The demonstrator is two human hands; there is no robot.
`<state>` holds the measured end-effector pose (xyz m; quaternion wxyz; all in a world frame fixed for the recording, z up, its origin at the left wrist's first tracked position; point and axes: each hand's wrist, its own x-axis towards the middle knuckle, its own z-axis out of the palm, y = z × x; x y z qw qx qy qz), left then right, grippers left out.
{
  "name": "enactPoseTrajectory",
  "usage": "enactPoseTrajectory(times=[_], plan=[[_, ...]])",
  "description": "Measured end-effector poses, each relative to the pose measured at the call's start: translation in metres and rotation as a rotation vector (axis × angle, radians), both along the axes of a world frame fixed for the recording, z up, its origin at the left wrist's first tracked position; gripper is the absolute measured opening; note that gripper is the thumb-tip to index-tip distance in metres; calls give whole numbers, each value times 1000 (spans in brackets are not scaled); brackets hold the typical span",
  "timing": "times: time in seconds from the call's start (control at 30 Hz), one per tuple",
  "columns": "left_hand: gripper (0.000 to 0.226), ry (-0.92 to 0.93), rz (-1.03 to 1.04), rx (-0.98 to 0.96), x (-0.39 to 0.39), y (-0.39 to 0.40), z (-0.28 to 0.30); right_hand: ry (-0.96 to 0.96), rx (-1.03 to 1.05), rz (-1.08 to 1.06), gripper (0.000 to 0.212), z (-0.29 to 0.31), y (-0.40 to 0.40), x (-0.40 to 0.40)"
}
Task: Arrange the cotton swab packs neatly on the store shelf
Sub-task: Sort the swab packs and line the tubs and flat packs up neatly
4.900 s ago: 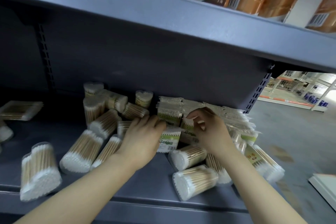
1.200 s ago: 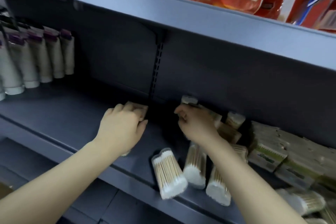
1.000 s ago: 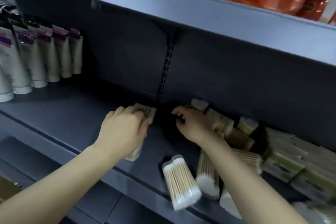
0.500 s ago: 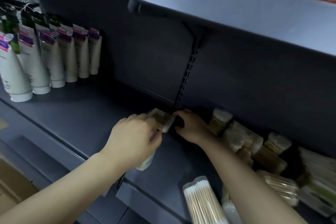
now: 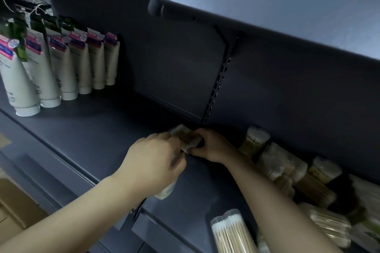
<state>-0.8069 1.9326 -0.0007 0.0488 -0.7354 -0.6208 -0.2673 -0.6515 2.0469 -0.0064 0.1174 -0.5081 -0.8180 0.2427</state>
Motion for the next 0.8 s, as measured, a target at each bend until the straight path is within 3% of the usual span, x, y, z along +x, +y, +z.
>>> enactPoseTrajectory(times=[0.3, 0.57, 0.8], plan=[[67, -9, -3, -1, 2, 3, 5, -120, 58, -54, 53, -3, -4, -1], [25, -74, -51, 5, 19, -4, 9, -265, 30, -139, 59, 1, -14, 9], [19, -81, -66, 1, 31, -13, 7, -266, 134, -132, 61, 9, -35, 26]])
